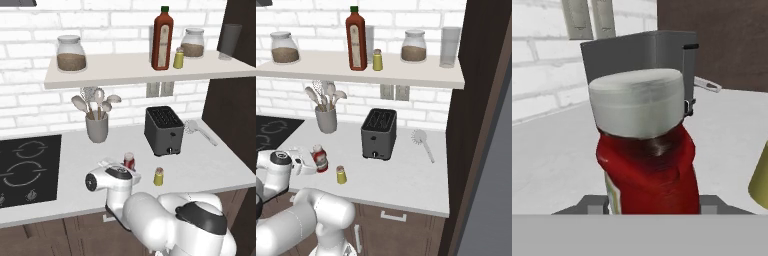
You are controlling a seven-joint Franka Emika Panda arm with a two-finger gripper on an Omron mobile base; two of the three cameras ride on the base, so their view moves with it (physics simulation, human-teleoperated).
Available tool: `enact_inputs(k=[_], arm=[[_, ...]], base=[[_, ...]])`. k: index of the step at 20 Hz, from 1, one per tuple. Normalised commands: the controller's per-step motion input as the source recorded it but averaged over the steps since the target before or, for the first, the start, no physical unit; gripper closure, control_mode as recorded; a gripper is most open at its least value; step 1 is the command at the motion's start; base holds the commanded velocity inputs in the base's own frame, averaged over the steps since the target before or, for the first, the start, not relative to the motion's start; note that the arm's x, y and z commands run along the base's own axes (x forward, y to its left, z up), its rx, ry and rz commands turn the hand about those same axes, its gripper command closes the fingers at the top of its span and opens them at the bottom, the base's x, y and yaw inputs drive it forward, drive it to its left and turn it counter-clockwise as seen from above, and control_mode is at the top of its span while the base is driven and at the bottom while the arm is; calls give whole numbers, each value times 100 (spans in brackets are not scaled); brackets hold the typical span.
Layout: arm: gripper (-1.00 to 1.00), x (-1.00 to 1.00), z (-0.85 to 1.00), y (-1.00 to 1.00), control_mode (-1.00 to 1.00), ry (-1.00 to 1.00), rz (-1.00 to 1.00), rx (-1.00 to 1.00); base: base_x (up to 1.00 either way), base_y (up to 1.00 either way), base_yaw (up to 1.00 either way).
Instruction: Put the shaker and condiment bottle from the counter next to their counterparts in the cabinet.
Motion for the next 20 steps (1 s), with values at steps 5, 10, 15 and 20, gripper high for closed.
enact_inputs(k=[5, 10, 15, 20], arm=[[100, 1, 56, 0, -100, 5, -4, 0], [100, 0, 93, 0, -100, 14, -7, -1], [100, 0, 94, -3, -100, 10, -4, -3], [100, 0, 94, -15, -100, 5, 0, -7]], base=[[0, 0, 0], [0, 0, 0], [0, 0, 0], [0, 0, 0]])
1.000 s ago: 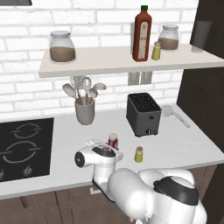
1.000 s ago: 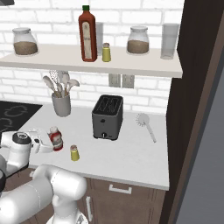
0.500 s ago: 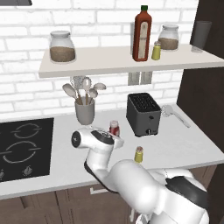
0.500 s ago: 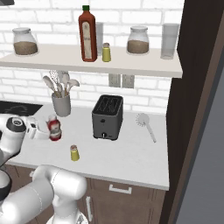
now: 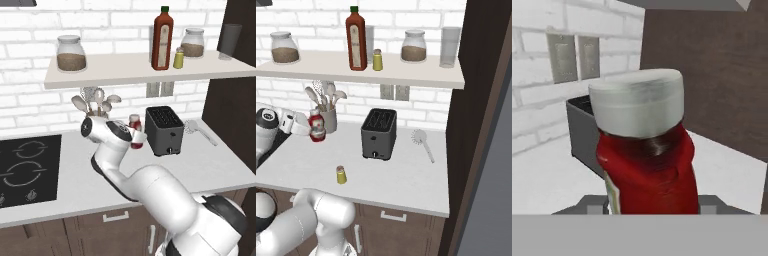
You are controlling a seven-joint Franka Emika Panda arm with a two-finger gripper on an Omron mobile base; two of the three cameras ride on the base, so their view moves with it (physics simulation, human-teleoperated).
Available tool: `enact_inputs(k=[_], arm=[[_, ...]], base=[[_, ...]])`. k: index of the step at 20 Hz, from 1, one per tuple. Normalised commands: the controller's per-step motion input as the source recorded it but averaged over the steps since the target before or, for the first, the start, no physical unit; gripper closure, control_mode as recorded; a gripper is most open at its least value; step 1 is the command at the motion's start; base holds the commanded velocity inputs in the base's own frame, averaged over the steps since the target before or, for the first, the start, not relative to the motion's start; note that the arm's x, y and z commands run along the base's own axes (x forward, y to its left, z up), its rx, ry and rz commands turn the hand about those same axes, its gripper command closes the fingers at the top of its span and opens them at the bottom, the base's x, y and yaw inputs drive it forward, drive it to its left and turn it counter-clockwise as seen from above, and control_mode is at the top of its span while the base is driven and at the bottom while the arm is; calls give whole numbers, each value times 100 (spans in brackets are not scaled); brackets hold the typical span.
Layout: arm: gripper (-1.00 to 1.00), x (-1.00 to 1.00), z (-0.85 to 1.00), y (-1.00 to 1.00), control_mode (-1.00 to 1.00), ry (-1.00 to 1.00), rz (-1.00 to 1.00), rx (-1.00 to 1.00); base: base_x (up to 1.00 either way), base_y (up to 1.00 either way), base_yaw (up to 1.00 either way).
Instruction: Put the shaker and condiment bottle from the counter next to their counterparts in the cabinet.
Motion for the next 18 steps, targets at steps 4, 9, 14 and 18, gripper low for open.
enact_inputs(k=[4, 9, 14, 18], arm=[[100, 0, 88, -24, -100, 6, 0, -10], [100, 0, 89, -22, -100, 4, -1, -7], [100, 0, 94, -12, -100, 2, -1, -1], [100, 0, 93, -11, -100, 0, -3, 0]], base=[[0, 0, 0], [0, 0, 0], [0, 0, 0], [0, 0, 0]])
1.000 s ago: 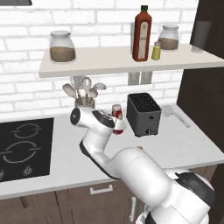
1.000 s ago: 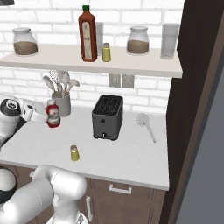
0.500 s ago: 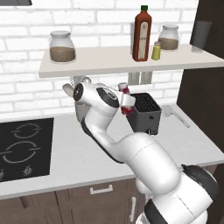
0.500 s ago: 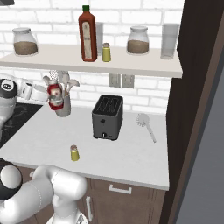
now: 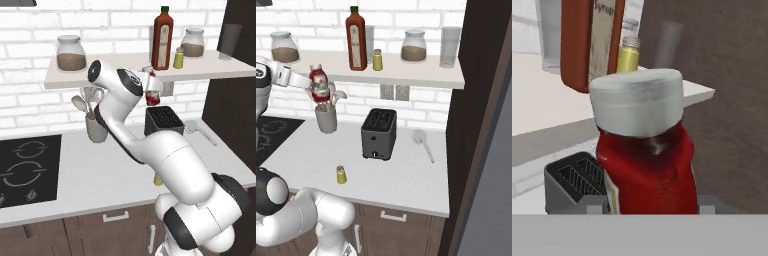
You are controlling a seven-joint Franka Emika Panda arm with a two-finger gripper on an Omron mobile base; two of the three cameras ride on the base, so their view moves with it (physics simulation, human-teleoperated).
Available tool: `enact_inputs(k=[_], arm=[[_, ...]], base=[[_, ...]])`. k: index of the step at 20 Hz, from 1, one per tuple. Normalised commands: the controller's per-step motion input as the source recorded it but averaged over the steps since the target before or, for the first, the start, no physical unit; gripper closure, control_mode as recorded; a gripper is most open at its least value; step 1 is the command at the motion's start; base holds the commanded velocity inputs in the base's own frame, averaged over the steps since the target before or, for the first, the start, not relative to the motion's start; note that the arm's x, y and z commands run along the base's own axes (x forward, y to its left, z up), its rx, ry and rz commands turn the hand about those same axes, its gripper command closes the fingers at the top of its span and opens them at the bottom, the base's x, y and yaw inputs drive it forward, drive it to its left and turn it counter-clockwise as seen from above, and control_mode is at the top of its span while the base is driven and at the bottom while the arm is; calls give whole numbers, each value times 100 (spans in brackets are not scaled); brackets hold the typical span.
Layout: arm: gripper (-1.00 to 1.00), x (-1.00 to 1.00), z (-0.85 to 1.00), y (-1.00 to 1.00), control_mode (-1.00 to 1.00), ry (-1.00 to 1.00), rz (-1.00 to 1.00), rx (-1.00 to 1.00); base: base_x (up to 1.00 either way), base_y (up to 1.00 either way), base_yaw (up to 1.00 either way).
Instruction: Put the shaker and condiment bottle from the counter next to their counterparts in the cabinet.
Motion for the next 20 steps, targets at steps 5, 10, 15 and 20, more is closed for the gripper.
enact_inputs(k=[5, 10, 15, 20], arm=[[100, 0, 84, -2, -100, 0, -6, 0], [100, 5, 26, 2, -100, 0, -13, 0], [100, 11, -4, 4, -100, -1, 0, 4], [100, 45, 0, 6, -100, 0, 0, 5]], base=[[0, 0, 0], [0, 0, 0], [0, 0, 0], [0, 0, 0]])
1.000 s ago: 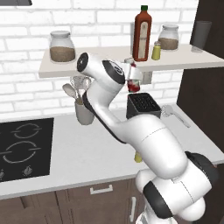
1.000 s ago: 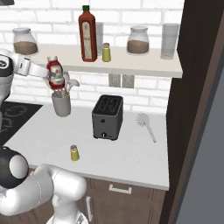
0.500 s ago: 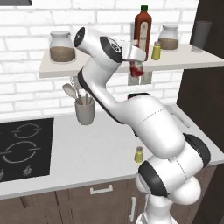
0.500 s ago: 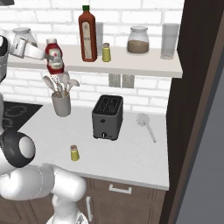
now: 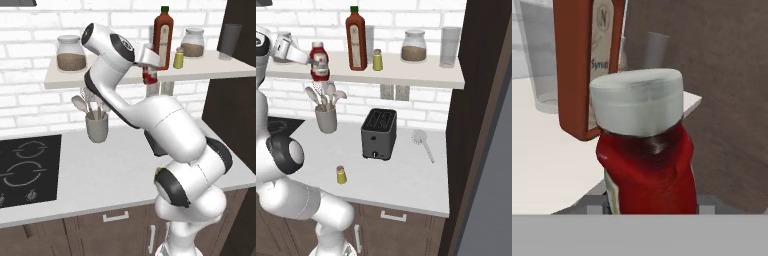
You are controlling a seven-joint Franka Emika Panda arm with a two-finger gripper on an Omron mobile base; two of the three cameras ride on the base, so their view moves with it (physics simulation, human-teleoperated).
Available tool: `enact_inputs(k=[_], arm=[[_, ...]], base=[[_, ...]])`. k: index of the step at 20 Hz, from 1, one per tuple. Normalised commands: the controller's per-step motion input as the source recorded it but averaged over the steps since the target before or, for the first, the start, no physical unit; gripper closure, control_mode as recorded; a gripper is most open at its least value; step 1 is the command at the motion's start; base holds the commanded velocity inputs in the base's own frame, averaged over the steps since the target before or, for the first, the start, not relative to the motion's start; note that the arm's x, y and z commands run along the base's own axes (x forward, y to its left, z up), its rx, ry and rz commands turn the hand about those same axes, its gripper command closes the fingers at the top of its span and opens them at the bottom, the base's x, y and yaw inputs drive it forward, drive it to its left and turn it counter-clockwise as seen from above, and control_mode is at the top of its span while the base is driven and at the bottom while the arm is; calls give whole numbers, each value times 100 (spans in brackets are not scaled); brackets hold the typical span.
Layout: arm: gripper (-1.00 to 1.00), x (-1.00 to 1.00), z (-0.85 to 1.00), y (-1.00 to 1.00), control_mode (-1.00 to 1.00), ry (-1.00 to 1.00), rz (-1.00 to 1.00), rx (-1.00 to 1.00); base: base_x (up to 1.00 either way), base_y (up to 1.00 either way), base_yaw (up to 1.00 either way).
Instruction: Put the shaker and condiment bottle from the counter next to their counterparts in the cabinet.
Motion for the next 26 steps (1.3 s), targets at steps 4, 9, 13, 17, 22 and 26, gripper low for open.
enact_inputs(k=[4, 9, 13, 17, 22, 26], arm=[[100, 31, -7, 0, -100, -2, 3, 0], [100, 3, -6, 0, -100, -3, 2, 0], [100, 0, 0, 0, -100, 0, 0, 0], [100, 5, 0, 0, -100, -2, 0, 2], [100, 14, 0, 0, -100, -5, 0, 5], [100, 1, 0, 0, -100, -1, 0, 0]], base=[[0, 0, 0], [0, 0, 0], [0, 0, 0], [0, 0, 0], [0, 0, 0], [0, 0, 0]])
